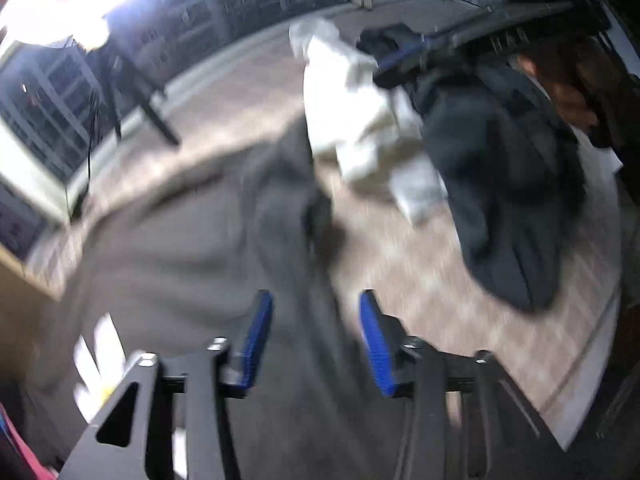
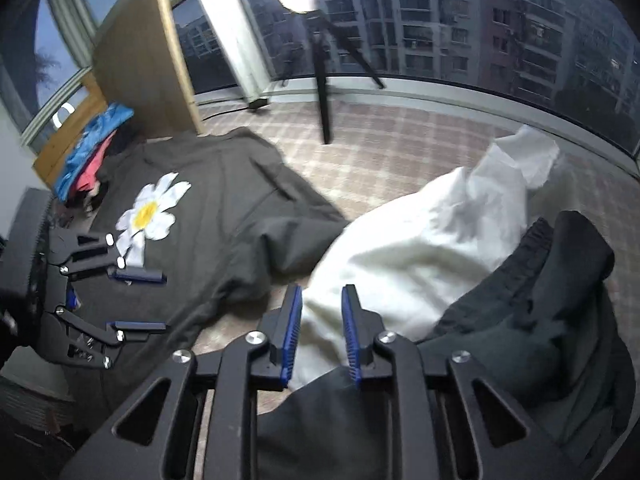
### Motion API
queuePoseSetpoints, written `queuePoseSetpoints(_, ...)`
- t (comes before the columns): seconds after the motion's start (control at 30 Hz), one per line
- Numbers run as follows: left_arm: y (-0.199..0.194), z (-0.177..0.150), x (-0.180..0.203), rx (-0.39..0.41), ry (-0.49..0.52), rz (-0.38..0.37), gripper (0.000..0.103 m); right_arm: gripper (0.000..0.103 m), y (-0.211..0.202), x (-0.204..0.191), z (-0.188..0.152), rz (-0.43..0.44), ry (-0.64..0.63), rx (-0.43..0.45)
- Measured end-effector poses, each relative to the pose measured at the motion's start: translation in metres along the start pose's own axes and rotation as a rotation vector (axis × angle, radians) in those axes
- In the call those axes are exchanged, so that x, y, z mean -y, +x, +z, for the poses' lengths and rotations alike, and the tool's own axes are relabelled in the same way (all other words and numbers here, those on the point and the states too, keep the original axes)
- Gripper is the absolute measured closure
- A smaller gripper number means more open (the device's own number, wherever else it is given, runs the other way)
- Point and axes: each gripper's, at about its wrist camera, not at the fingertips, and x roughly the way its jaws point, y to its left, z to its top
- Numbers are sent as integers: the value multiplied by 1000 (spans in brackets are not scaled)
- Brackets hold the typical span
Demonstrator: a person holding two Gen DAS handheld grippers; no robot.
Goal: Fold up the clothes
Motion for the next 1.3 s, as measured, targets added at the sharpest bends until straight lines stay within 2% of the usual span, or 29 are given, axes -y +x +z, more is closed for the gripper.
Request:
queuePoseSetpoints(0.13, 50, 35, 3, -2, 16, 3, 49, 78, 5, 5, 2, 10, -2, -16)
queuePoseSetpoints(0.17, 53, 31, -8, 3, -34, -6, 50, 76, 6, 5, 3, 14, -5, -18)
queuePoseSetpoints(0.27, 59, 14, -44, 21, -197, -34, 95, 76, 6, 5, 4, 7, -20, -22)
queuePoseSetpoints(0.4, 67, -7, -93, 45, -414, -71, 95, 76, 4, 0, 15, 35, -48, -10)
queuePoseSetpoints(0.47, 67, -28, -113, 64, -495, -70, 90, 76, 12, -8, 25, 63, -80, -13)
queuePoseSetpoints(0.5, 68, -32, -114, 61, -490, -63, 79, 75, 21, -14, 30, 67, -99, -23)
queuePoseSetpoints(0.53, 70, -36, -114, 58, -483, -55, 76, 70, 30, -19, 34, 62, -107, -39)
queuePoseSetpoints(0.57, 72, -39, -115, 54, -475, -47, 78, 69, 42, -22, 39, 59, -110, -62)
queuePoseSetpoints(0.67, 78, -49, -116, 44, -452, -25, 74, 69, 73, -28, 49, 121, -84, -126)
queuePoseSetpoints(0.73, 82, -56, -117, 37, -437, -10, 73, 68, 88, -27, 56, 130, -43, -138)
queuePoseSetpoints(0.83, 75, -52, -111, 82, -383, 40, 70, 68, 100, -17, 65, 180, 67, -127)
queuePoseSetpoints(0.93, 74, -37, -99, 118, -248, 61, 67, 68, 110, -7, 74, 226, 171, -109)
queuePoseSetpoints(1.0, 84, -29, -90, 111, -156, 35, 67, 68, 117, -1, 80, 247, 233, -99)
queuePoseSetpoints(1.1, 116, -24, -84, 56, -72, 34, 65, 68, 133, 7, 86, 239, 307, -121)
queuePoseSetpoints(1.13, 127, -22, -83, 37, -44, 34, 68, 68, 138, 9, 87, 245, 332, -128)
queuePoseSetpoints(1.2, 142, -23, -95, 5, -86, 4, 92, 68, 146, 11, 88, 250, 370, -113)
queuePoseSetpoints(1.23, 142, -25, -104, 16, -141, -37, 93, 70, 147, 11, 89, 252, 383, -100)
queuePoseSetpoints(1.27, 141, -27, -113, 29, -198, -80, 103, 85, 144, 11, 88, 256, 385, -78)
queuePoseSetpoints(1.3, 136, -28, -118, 51, -236, -124, 103, 97, 140, 12, 88, 261, 388, -57)
